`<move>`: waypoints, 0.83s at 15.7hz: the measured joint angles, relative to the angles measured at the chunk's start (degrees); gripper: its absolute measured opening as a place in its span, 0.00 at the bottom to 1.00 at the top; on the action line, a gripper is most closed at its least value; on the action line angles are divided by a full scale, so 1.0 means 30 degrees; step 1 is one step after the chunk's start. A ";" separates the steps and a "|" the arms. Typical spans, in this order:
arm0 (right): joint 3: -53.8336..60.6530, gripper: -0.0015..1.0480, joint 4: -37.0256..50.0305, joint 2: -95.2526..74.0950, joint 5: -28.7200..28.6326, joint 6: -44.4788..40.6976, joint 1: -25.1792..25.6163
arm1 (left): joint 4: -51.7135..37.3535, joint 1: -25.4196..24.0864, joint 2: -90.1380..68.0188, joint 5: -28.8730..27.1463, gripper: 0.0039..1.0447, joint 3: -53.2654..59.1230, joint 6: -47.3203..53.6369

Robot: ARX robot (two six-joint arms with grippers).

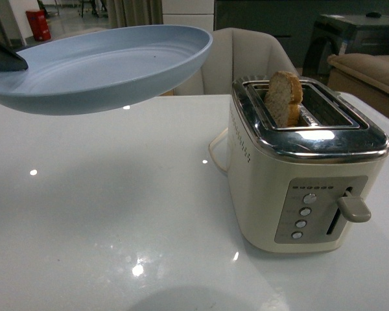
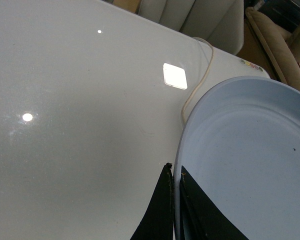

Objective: Left arm holds plate, right arm toasts bread

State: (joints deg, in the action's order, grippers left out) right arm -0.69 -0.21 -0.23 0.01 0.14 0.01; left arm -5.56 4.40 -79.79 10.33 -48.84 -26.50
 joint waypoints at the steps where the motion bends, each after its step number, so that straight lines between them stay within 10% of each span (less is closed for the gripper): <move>1: 0.0000 0.63 0.0007 0.0000 -0.0007 0.0000 0.0000 | 0.0000 0.0000 0.0000 -0.0007 0.02 0.0000 0.0000; 5: 0.0000 0.96 0.0007 0.0000 -0.0007 0.0007 0.0000 | 0.0000 0.0000 0.0000 -0.0007 0.02 0.0000 0.0000; 13: 0.0000 0.94 0.0007 0.0000 -0.0007 0.0000 0.0000 | 0.0000 0.0000 0.0007 0.0000 0.02 0.0000 0.0000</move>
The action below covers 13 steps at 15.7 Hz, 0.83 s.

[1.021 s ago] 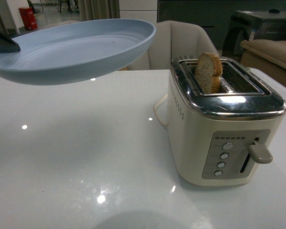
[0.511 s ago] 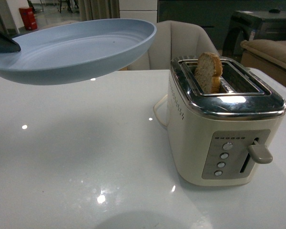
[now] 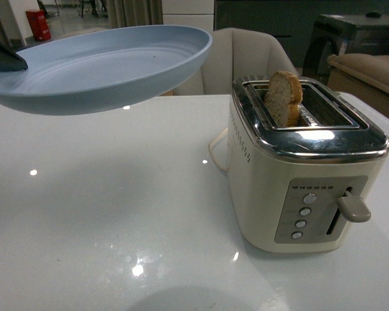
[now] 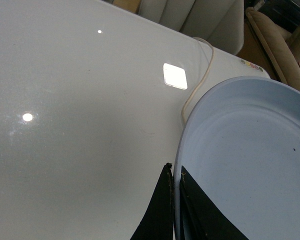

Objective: Left arm holds plate, right arm toasts bread

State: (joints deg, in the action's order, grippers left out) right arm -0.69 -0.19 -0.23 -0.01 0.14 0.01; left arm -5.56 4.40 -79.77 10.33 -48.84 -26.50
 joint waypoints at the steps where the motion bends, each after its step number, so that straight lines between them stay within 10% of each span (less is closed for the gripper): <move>1: 0.0000 0.94 0.0000 0.0000 0.0000 0.0000 0.0000 | 0.0000 0.0000 0.0000 0.0000 0.02 0.0000 0.0000; 5: 0.0000 0.94 0.0000 0.0000 0.0000 0.0000 0.0000 | -0.2565 0.0459 0.0401 -0.5530 0.02 0.0729 0.4626; 13: 0.0000 0.94 -0.0007 0.0000 0.0000 0.0000 0.0000 | -0.4182 -0.2470 -0.3410 -0.3869 0.02 -0.0058 0.4014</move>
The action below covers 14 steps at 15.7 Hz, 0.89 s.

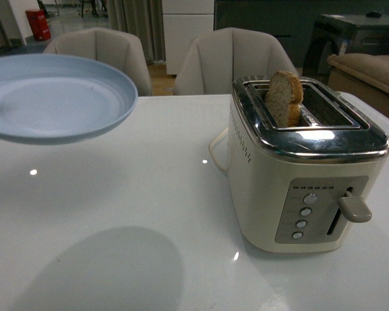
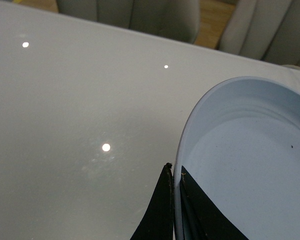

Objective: Left arm holds plate, right arm toasts bread

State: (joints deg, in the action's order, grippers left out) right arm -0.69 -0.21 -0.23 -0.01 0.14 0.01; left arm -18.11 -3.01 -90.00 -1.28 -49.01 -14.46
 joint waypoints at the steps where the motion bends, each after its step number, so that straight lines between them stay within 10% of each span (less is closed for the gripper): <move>1: 0.0000 0.94 0.0007 0.0000 0.0000 0.0000 0.0000 | -0.0590 -0.0321 -0.0765 -0.0007 0.02 -0.0007 -0.0124; 14: 0.0000 0.94 0.0000 0.0000 0.0000 0.0000 0.0000 | -0.4422 -0.1909 -1.1482 -0.1304 0.02 -0.3614 -0.0816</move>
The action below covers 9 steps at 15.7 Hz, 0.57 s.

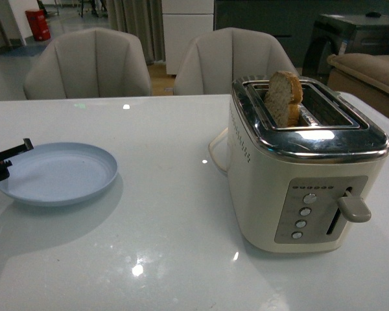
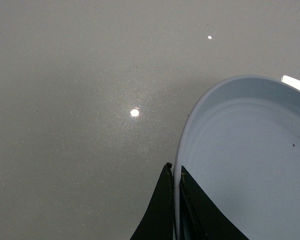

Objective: Left arm holds plate, right arm toasts bread

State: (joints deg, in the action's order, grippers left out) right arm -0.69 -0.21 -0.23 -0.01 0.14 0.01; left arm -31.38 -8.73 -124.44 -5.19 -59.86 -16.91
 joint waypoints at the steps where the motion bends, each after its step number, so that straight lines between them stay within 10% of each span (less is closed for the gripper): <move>1: 0.0000 0.94 0.0000 0.0000 0.0000 0.0000 0.0000 | -0.0007 0.0000 -0.0044 0.0022 0.02 0.0007 -0.0233; 9: 0.0000 0.94 0.0000 0.0000 0.0000 0.0000 0.0000 | -0.1290 0.0000 -0.0335 0.0342 0.02 0.1326 -0.0882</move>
State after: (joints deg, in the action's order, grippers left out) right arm -0.69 -0.21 -0.23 -0.01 0.14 0.01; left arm -35.24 -8.73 -125.45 -4.16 -55.88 -19.55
